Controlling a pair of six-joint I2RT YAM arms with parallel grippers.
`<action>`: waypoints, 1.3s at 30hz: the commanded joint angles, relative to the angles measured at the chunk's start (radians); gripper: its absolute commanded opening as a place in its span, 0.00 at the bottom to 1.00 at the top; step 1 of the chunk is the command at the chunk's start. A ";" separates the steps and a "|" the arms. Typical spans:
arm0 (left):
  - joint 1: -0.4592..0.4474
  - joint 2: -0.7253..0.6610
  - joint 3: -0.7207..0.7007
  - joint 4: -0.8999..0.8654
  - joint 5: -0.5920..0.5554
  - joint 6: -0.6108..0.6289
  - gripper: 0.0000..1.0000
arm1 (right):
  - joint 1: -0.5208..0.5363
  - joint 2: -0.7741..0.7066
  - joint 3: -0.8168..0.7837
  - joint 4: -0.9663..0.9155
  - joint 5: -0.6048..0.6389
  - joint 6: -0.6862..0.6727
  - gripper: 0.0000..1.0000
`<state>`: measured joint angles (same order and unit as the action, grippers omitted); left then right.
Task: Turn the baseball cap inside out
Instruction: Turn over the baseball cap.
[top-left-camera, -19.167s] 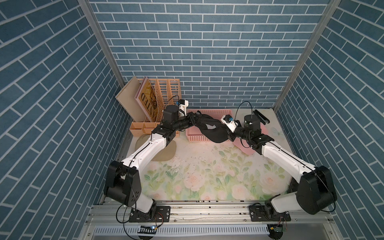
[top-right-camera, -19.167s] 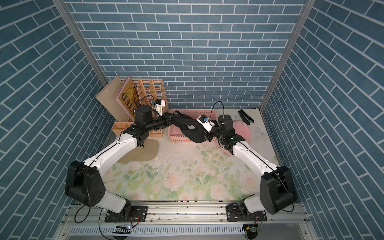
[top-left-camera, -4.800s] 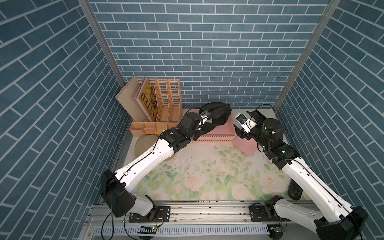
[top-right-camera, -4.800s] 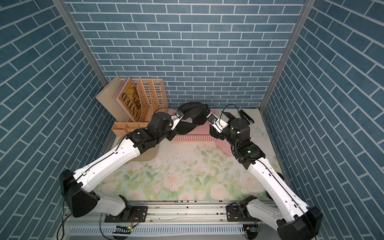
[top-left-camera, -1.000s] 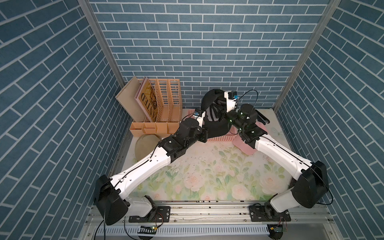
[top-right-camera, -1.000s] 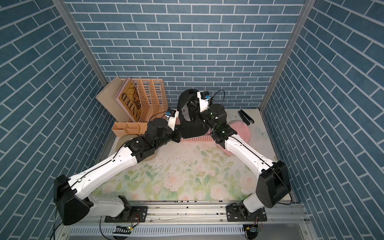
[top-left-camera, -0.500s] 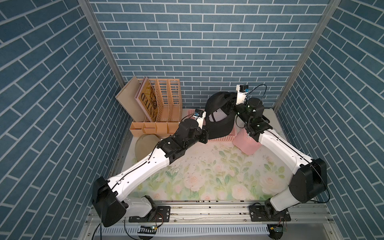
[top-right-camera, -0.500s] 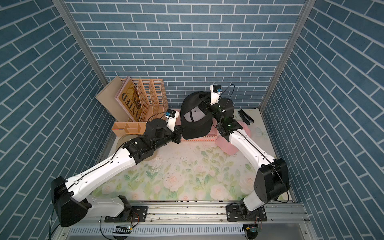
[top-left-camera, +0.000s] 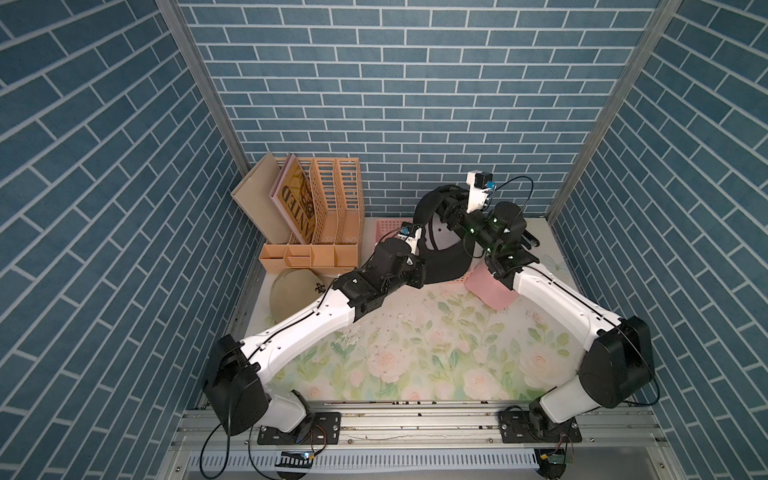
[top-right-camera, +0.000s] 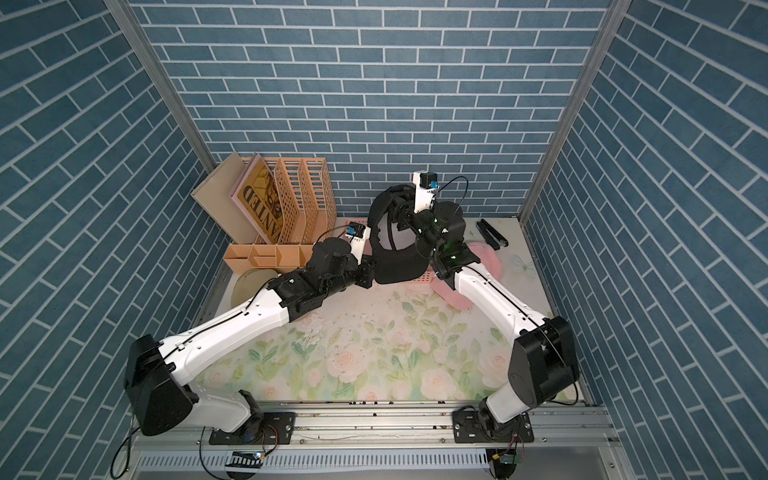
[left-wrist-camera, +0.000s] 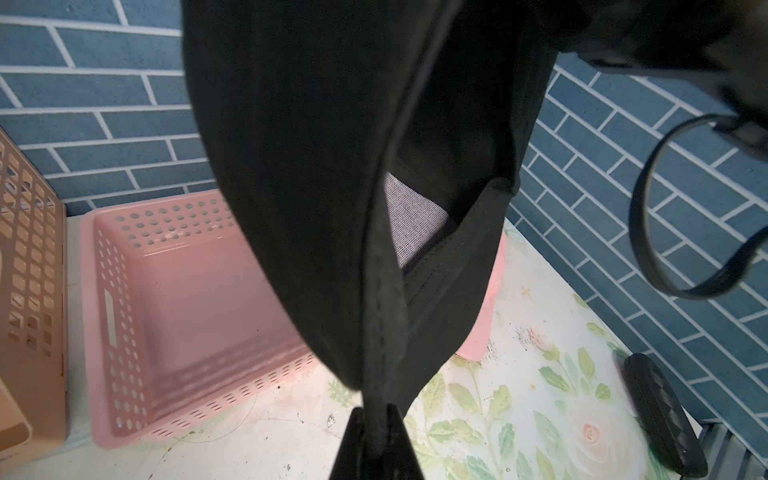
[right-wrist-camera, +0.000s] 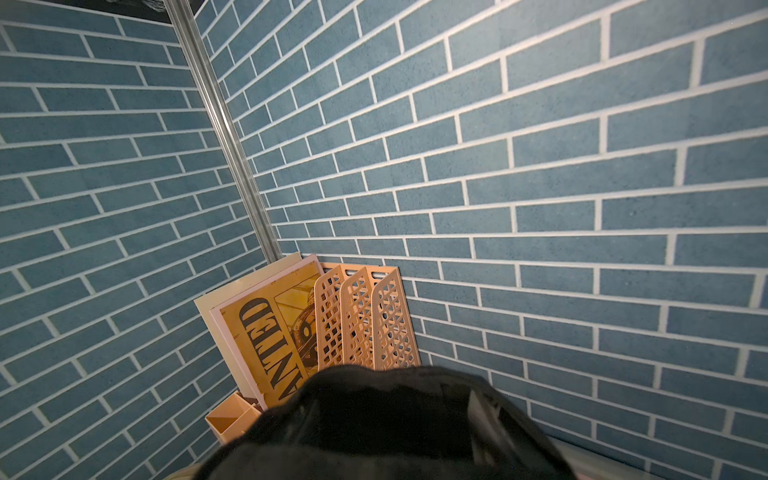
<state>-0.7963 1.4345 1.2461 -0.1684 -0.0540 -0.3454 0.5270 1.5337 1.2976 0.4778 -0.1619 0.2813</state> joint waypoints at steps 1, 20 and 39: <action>0.024 -0.037 0.009 -0.005 -0.008 -0.009 0.00 | -0.002 -0.090 0.001 -0.072 0.001 -0.053 0.63; 0.040 -0.076 0.021 -0.016 -0.035 0.035 0.00 | -0.048 -0.339 -0.071 -0.639 0.290 -0.229 0.73; -0.013 -0.077 -0.026 0.005 0.008 0.057 0.00 | -0.112 -0.231 -0.132 -0.418 0.279 -0.186 0.19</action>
<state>-0.8062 1.3838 1.2404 -0.2054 -0.0170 -0.2771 0.4328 1.3087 1.1557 -0.0120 0.0784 0.0608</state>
